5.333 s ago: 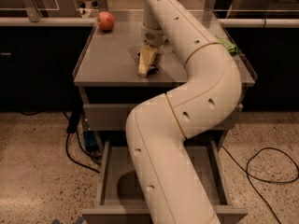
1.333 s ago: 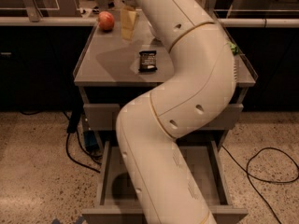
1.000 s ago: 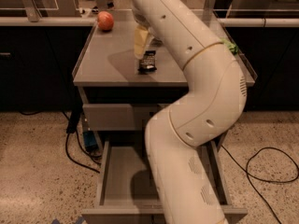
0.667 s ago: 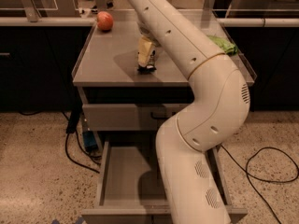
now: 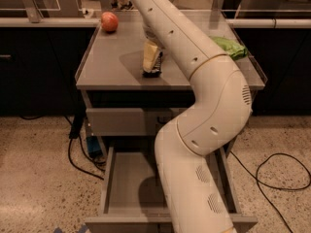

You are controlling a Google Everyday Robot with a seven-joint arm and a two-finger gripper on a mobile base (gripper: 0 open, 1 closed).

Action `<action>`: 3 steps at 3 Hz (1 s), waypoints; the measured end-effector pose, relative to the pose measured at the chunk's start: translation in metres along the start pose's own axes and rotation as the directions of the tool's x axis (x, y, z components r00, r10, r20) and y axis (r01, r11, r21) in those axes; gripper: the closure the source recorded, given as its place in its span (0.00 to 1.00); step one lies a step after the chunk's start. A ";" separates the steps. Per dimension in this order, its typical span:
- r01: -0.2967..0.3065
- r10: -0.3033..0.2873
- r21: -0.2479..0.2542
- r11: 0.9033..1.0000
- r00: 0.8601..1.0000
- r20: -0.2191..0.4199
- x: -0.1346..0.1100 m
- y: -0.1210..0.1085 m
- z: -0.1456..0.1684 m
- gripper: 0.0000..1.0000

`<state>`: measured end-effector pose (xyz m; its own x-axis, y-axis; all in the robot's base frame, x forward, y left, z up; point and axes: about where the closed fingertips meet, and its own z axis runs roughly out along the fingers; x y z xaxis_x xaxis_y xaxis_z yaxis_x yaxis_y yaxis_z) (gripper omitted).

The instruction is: Place rxbar chocolate into middle drawer

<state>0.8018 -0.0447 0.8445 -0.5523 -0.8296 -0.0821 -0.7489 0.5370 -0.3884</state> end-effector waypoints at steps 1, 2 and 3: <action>0.062 -0.062 -0.050 0.997 0.998 -0.002 -0.021 0.009 0.017 0.00; 0.072 -0.072 -0.042 0.996 0.997 0.012 -0.027 0.007 0.010 0.00; 0.197 -0.209 0.091 0.976 0.968 0.139 -0.094 -0.004 -0.055 0.00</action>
Offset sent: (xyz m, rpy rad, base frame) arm 0.2777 0.0883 0.0028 -0.1005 0.1643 0.1470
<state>0.8361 0.0396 0.9043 -0.3275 -0.9364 -0.1257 -0.8066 0.3464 -0.4790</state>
